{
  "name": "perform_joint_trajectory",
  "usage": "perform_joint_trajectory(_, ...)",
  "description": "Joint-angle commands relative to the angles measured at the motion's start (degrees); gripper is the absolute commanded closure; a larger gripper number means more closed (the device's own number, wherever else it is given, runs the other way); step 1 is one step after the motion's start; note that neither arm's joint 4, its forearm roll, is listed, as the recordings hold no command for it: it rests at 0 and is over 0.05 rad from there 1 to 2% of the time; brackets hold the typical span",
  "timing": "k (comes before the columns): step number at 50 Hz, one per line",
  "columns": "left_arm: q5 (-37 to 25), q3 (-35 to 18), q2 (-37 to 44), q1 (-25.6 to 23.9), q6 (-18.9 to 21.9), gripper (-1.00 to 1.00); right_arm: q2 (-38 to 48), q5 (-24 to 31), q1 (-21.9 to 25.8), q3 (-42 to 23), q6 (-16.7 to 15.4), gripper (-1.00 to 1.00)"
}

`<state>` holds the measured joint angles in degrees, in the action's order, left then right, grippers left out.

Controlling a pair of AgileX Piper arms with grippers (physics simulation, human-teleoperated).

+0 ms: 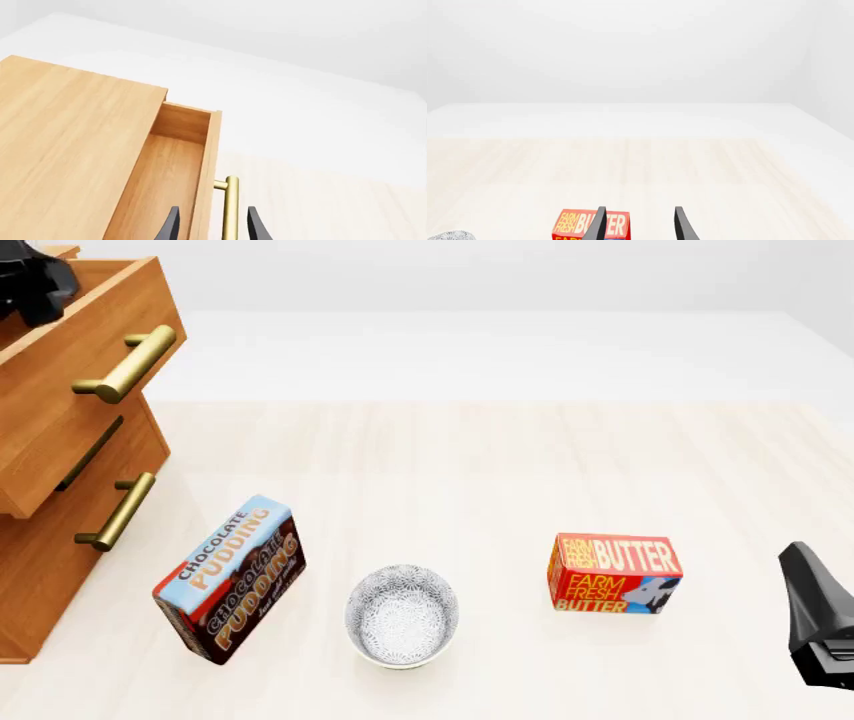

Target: Put the bowl in the top drawer of the cabinet.

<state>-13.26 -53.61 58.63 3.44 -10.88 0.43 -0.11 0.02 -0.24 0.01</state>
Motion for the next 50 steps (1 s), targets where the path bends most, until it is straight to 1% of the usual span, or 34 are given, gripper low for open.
perform_joint_trajectory(1, 1.0, 1.4, 1.2, 0.3, -0.9, -1.0, 0.0, 0.0, 0.0, 0.0, 0.0, -1.0)
perform_joint_trajectory(10, 1.1, 1.6, 1.9, 0.1, -1.4, -1.0, 0.0, 0.0, 0.0, 0.0, 0.0, -1.0)
perform_joint_trajectory(17, 0.7, 1.8, 2.4, -1.5, -2.6, -1.0, 0.0, 0.0, 0.0, 0.0, 0.0, -1.0)
perform_joint_trajectory(18, 0.7, 1.9, 2.5, -2.0, -3.3, -1.0, 0.0, 0.0, 0.0, 0.0, 0.0, -1.0)
perform_joint_trajectory(28, 0.6, 2.3, 3.2, -2.9, -4.2, -1.0, 0.0, 0.0, 0.0, 0.0, 0.0, -1.0)
perform_joint_trajectory(29, 0.5, 2.5, 3.6, -3.5, -5.1, -1.0, 0.0, 0.0, 0.0, 0.0, 0.0, -1.0)
perform_joint_trajectory(42, 1.0, 3.0, 4.9, -4.3, -6.2, -1.0, 0.0, 0.0, 0.0, 0.0, 0.0, -1.0)
perform_joint_trajectory(50, 0.5, 3.1, 4.6, -6.7, -6.9, -1.0, 0.0, 0.0, 0.0, 0.0, 0.0, -1.0)
